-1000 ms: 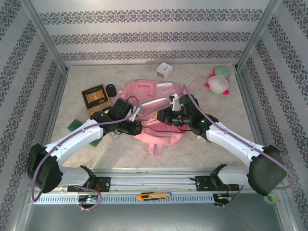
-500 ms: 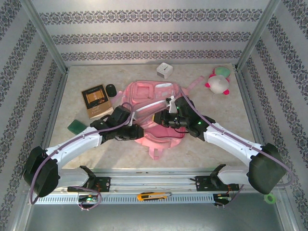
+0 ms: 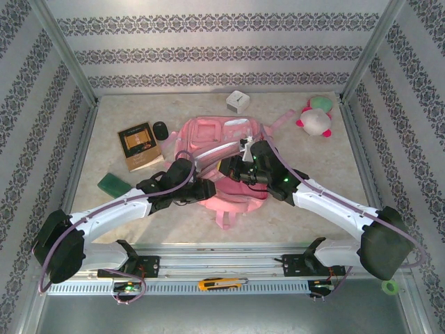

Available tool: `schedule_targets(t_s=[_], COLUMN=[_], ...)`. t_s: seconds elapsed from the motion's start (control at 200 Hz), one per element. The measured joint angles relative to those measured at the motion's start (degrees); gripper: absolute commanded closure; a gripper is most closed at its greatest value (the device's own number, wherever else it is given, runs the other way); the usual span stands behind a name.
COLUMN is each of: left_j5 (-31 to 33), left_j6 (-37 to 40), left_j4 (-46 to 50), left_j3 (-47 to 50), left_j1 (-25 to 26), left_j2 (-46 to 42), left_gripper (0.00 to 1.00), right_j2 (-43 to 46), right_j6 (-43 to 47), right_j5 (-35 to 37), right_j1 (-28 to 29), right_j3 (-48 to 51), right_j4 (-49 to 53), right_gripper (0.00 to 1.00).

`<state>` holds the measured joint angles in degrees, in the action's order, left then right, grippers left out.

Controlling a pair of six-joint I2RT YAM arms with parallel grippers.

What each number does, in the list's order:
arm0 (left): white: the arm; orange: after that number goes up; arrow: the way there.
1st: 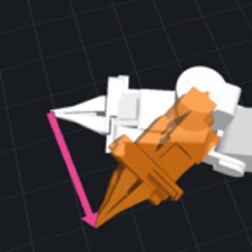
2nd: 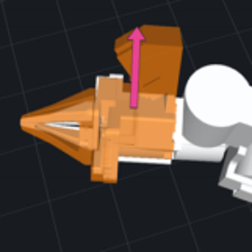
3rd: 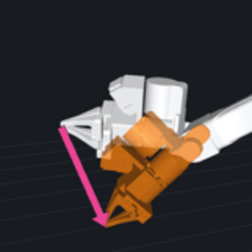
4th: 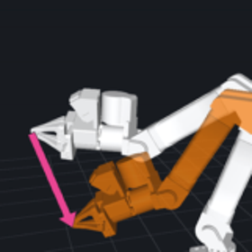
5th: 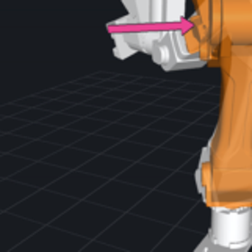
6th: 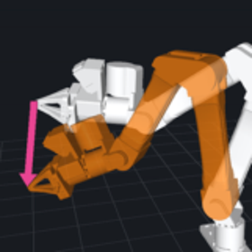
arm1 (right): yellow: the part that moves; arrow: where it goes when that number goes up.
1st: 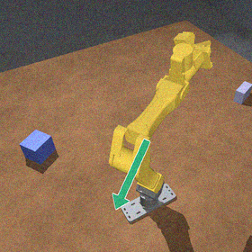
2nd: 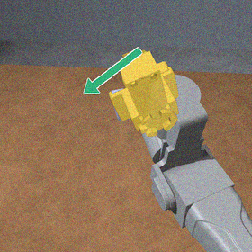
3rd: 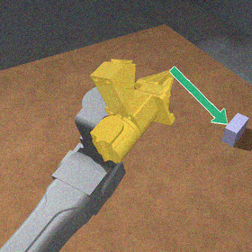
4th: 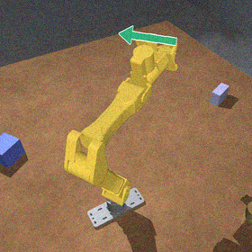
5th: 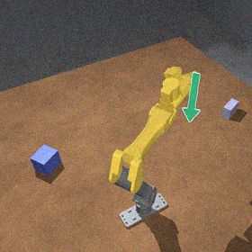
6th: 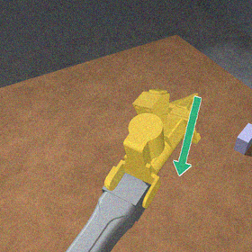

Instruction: Pack the student bag

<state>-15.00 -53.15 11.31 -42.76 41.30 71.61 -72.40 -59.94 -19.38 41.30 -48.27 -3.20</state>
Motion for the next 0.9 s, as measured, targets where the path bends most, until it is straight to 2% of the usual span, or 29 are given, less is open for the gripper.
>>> schedule_targets(t_s=[0.055, 0.17, 0.285, 0.36, 0.5, 0.669, 0.899], left_j5=[1.25, 2.89, 2.99, 0.70, -6.16, -14.23, -25.75], left_j6=[-0.44, -1.18, -1.33, -1.66, -4.02, -7.96, -8.17], left_j4=[0.15, 0.37, 0.50, 0.59, -0.94, -4.96, -7.61], left_j3=[0.02, 0.02, 0.02, 0.02, 0.55, 3.19, 3.65], left_j1=[0.00, 0.00, -0.20, -1.27, -4.31, -5.40, -6.91], left_j2=[0.00, -0.07, -0.68, -0.92, -0.96, -0.46, 1.64], left_gripper=[0.85, 1.00, 1.00, 1.00, 1.00, 1.00, 1.00], right_j2=[0.00, 0.00, 0.07, 0.26, 0.59, 0.79, 1.22], right_j6=[-0.11, -0.09, 1.40, 3.45, 7.78, 11.82, 14.99], right_j5=[0.55, 1.27, 1.40, 0.74, -1.49, -4.57, -12.11], right_j1=[0.24, 0.48, 0.42, -0.11, -1.22, -1.90, -6.91], right_j3=[0.00, 0.00, 0.00, 0.04, 0.92, 2.49, 4.83], right_j4=[-0.04, 0.11, 0.81, 1.33, 1.14, 0.55, -0.22], right_gripper=[1.00, 1.00, 1.00, 1.00, 1.00, 1.00, 1.00])
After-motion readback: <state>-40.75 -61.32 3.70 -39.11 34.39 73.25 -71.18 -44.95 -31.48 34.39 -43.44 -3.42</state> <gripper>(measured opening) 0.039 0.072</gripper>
